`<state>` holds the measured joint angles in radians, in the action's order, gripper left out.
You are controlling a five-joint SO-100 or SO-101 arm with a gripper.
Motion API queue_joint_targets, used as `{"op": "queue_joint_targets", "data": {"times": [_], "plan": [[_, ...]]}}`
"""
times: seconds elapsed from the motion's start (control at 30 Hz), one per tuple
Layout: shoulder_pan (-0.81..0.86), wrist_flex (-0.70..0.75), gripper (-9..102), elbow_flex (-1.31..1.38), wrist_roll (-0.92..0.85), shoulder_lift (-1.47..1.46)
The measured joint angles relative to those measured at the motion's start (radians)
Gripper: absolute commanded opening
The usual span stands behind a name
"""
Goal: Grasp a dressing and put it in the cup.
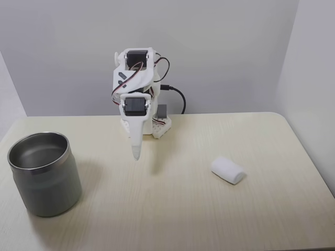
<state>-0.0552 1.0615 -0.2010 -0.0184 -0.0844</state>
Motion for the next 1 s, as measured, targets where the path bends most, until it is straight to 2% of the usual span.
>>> {"op": "queue_joint_targets", "data": {"times": [0.73, 1.0], "plan": [[0.038, -0.031, 0, 0.011, -0.015, 0.0], [0.063, -0.028, 0, 0.008, -0.072, 0.0]]}}
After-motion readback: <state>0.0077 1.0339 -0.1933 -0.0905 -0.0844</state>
